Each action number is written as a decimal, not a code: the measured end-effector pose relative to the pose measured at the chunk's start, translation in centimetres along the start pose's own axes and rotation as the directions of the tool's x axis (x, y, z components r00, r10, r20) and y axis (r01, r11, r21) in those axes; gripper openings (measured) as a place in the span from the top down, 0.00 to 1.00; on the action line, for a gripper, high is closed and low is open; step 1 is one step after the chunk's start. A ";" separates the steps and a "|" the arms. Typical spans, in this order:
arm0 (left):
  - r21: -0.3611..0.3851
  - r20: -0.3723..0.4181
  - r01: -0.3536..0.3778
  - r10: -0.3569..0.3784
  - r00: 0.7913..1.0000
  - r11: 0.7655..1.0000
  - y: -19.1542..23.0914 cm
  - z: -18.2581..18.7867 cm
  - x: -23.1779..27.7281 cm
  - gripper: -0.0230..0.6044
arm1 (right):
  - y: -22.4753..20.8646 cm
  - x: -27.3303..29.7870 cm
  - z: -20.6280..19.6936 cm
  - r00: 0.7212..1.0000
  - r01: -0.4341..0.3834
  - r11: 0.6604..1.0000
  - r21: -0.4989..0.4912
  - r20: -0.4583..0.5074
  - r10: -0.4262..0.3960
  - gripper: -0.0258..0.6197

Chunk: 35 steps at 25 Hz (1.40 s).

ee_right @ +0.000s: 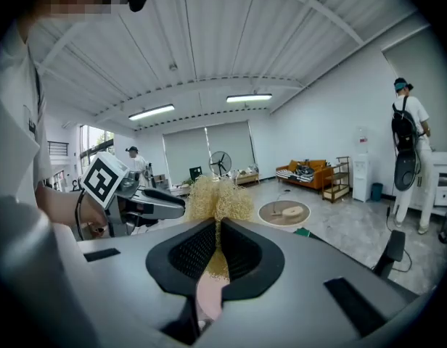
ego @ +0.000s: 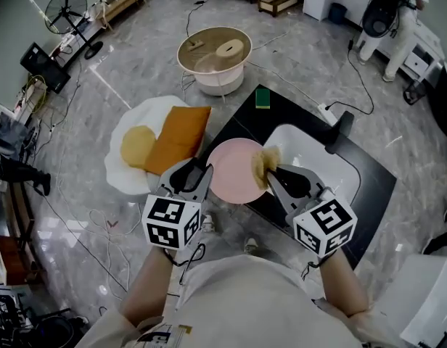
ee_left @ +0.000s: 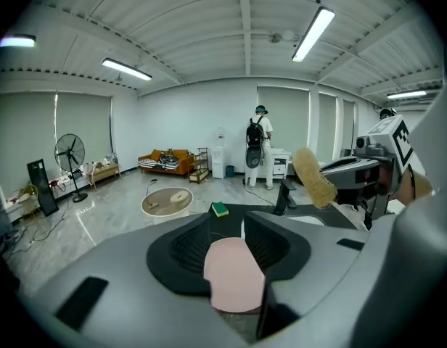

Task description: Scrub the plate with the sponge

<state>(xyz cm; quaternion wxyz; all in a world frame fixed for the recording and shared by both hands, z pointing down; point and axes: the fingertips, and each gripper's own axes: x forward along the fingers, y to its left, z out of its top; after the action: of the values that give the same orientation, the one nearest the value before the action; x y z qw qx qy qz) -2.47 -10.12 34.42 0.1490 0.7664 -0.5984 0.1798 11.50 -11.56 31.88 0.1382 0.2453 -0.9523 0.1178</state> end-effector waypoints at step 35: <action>-0.301 -0.472 0.355 -0.462 0.751 0.885 7.3 -23.4 14.7 0.70 | 2.0 19.3 -21.3 0.850 0.309 0.920 0.243 -0.505 -0.152 0.89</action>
<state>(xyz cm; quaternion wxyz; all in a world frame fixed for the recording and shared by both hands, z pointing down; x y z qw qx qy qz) -8.61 -14.16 62.08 0.4175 0.7806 -0.3646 0.2888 -1.40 -12.05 57.68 0.3401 0.3414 -0.8206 0.3072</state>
